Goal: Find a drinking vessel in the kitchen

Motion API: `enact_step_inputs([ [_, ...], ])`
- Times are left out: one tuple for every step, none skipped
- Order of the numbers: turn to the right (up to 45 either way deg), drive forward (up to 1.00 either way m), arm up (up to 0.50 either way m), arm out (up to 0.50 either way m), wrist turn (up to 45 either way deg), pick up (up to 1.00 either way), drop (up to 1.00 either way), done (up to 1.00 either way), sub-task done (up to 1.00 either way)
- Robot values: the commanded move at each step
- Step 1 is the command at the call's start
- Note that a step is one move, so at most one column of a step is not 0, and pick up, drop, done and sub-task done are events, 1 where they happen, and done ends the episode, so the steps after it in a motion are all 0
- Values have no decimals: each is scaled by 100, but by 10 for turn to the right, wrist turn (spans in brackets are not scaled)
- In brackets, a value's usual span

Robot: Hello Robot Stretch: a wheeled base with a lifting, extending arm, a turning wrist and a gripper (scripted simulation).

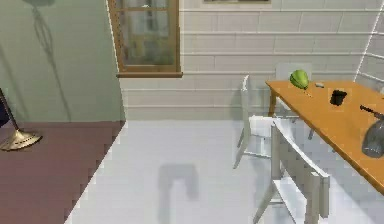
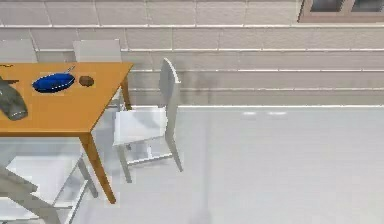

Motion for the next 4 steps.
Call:
enact_step_inputs([
  [0,100,0,0,0,0,0,0,0],
  [0,30,0,0,0,0,0,0,0],
  [450,0,0,0,0,0,0,0,0],
  [300,0,0,0,0,0,0,0,0],
])
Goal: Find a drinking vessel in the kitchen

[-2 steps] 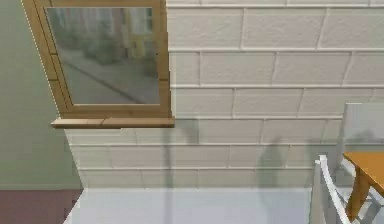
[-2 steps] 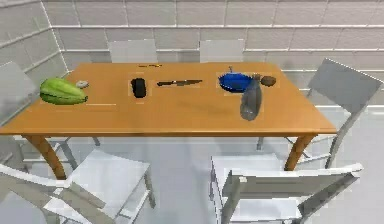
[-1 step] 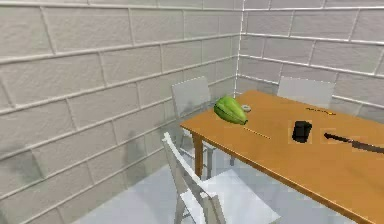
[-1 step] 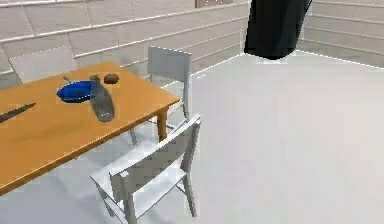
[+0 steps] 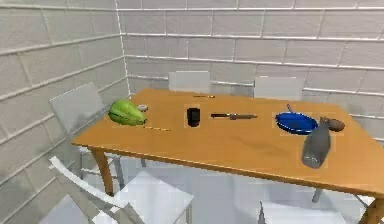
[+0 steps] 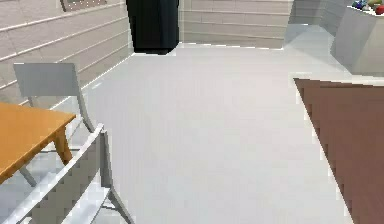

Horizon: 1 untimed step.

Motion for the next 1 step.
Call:
enact_step_inputs([
  [0,0,0,0,0,0,0,100,0],
])
